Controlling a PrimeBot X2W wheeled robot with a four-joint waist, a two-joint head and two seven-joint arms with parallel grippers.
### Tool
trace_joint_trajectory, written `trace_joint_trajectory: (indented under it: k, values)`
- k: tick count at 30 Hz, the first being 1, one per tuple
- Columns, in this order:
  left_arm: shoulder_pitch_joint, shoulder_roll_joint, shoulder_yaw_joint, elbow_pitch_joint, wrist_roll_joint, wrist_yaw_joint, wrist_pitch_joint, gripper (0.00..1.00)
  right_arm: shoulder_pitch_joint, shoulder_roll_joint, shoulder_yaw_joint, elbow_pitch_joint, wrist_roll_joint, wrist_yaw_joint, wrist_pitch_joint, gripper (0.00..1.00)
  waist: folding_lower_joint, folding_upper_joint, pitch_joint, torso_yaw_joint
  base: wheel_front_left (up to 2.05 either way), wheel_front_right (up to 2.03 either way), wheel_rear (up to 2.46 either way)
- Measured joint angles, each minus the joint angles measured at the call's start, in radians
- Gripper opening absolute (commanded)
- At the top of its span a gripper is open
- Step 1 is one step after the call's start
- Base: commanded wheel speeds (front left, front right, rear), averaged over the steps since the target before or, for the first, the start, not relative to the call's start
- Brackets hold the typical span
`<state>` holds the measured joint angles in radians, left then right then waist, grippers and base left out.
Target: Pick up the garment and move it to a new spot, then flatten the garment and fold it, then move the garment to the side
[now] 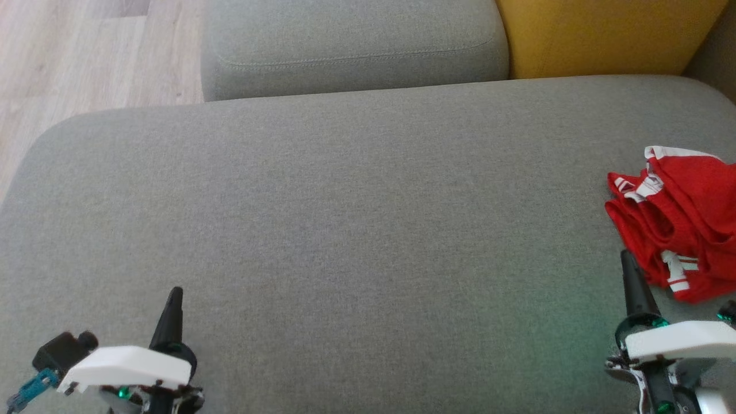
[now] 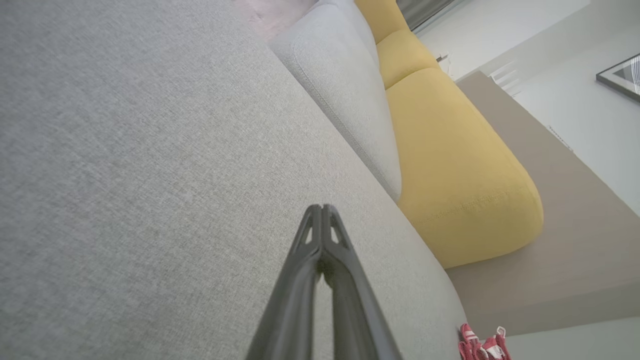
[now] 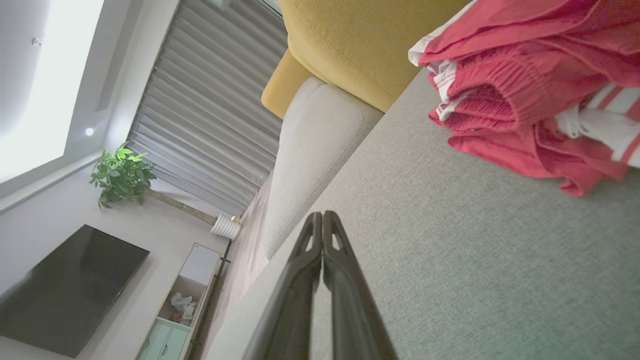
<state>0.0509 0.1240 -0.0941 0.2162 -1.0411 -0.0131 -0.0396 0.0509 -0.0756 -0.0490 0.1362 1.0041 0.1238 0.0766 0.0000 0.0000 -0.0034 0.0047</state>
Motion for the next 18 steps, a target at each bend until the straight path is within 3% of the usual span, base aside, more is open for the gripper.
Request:
trace_joint_trajectory:
  k: [18]
  values:
    - [-0.031, -0.021, 0.048, 0.019, -0.206, -0.040, 0.045, 0.00, -0.031, 0.003, -0.022, 0.046, 0.219, 0.000, 0.003, 0.00, 0.0000, 0.0000, 0.002, -0.002, 0.00, 0.00, 0.00]
